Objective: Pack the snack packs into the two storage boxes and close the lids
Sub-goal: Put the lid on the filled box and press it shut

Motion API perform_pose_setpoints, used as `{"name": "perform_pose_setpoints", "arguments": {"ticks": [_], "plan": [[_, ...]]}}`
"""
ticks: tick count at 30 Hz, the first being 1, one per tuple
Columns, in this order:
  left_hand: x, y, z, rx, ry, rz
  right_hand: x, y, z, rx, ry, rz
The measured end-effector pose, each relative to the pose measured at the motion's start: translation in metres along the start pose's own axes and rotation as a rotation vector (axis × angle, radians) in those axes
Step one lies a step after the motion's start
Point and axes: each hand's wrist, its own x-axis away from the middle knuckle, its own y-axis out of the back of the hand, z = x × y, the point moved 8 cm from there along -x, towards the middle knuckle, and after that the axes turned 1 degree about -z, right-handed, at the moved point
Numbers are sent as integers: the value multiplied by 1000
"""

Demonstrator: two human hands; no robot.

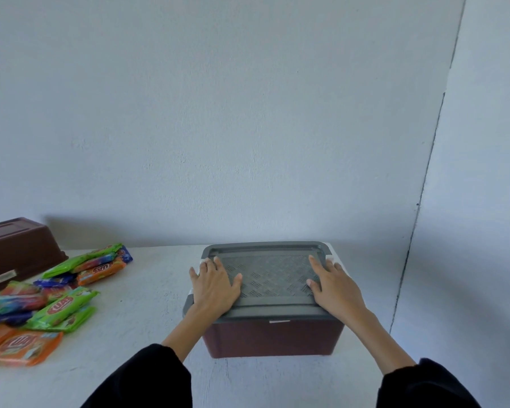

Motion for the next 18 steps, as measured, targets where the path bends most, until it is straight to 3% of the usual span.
{"name": "perform_pose_setpoints", "arguments": {"ticks": [4, 9, 18], "plan": [[7, -7, -3, -1, -9, 105, 2, -4, 1, 11, -8, 3], [20, 5, -17, 300, -184, 28, 13, 4, 11, -166, 30, -54], [36, 11, -38, 337, -362, -44, 27, -9, 44, -123, 121, -48]]}}
